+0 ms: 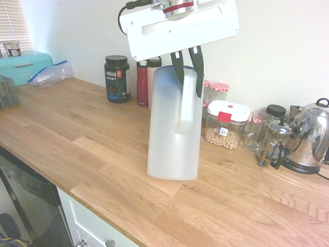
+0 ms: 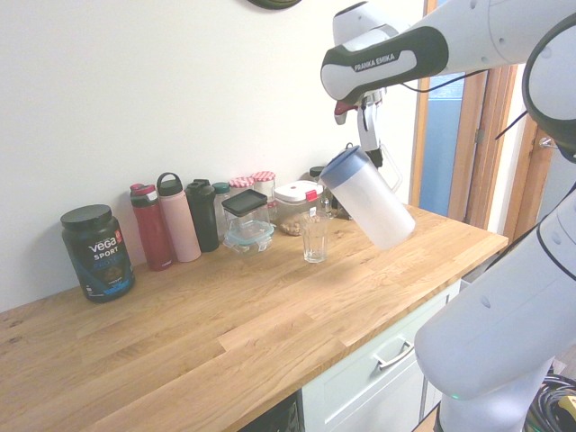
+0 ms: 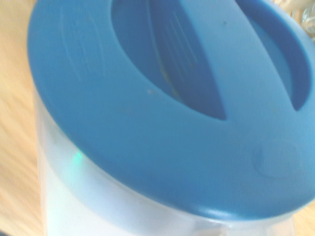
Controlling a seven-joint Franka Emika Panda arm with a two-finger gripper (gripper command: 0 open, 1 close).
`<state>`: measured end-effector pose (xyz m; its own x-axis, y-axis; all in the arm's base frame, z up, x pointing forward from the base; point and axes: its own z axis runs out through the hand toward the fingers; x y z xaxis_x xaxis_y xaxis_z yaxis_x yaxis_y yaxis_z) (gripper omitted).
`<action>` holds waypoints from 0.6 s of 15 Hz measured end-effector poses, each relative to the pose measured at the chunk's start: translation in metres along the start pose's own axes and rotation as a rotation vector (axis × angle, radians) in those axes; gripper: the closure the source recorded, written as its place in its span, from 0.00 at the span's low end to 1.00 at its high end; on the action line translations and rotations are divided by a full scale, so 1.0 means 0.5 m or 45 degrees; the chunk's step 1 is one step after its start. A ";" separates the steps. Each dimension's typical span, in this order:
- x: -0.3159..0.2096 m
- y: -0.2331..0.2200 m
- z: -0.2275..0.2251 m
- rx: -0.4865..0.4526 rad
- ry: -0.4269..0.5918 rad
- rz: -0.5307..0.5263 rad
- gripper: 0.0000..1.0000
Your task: Pour me some water
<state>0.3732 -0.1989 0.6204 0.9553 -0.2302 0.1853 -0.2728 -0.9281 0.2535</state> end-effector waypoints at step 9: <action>-0.177 0.003 0.009 0.111 0.127 0.590 1.00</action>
<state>0.2887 -0.1811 0.6003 0.7187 -0.6002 0.3511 -0.6527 -0.7564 0.0432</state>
